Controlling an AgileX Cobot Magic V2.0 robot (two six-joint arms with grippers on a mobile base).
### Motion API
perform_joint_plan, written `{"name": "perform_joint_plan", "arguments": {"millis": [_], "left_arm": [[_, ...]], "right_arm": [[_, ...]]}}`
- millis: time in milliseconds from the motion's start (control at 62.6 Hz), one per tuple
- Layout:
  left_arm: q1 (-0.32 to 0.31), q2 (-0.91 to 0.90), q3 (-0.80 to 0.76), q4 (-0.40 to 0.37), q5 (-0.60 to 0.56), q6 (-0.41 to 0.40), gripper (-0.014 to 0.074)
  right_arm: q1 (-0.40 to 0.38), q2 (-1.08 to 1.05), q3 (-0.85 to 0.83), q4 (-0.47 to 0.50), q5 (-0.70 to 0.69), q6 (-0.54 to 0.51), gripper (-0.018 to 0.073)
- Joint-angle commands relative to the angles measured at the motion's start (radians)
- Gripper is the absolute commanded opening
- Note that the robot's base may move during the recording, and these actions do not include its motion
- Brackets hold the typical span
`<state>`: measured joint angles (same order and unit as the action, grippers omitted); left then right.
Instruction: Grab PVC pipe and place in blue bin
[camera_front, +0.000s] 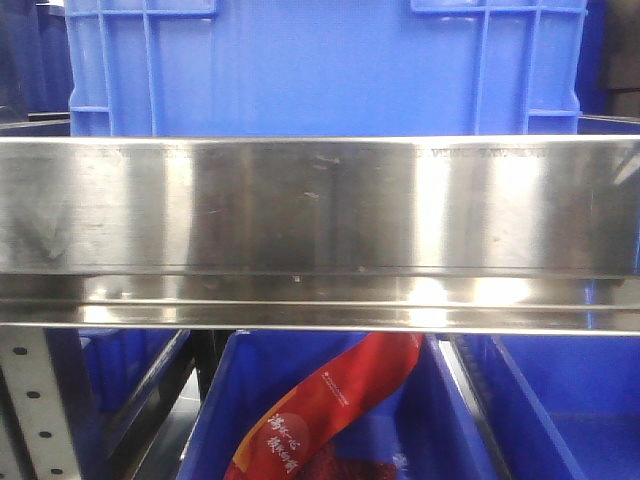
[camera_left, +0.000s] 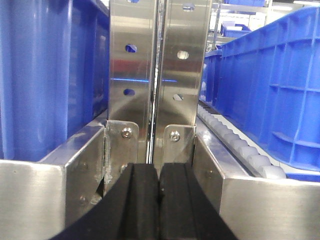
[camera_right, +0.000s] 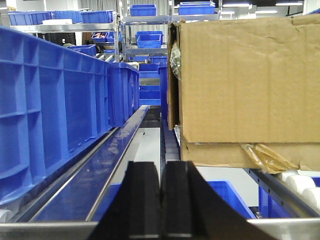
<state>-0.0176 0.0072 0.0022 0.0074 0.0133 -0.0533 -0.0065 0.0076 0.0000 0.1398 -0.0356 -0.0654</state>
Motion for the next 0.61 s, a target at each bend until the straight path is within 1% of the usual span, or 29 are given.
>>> {"name": "perform_joint_plan", "arguments": {"millis": [0,592], "left_arm": [[0.004,-0.007,-0.002,-0.002,-0.028,-0.001,-0.0111],[0.004,-0.007,-0.002,-0.002,-0.028,-0.001,-0.0111]], "right_arm": [[0.001,-0.008,0.000,-0.003,-0.024,0.002,-0.0164],[0.001,-0.008,0.000,-0.003,-0.024,0.002,-0.0164]]}}
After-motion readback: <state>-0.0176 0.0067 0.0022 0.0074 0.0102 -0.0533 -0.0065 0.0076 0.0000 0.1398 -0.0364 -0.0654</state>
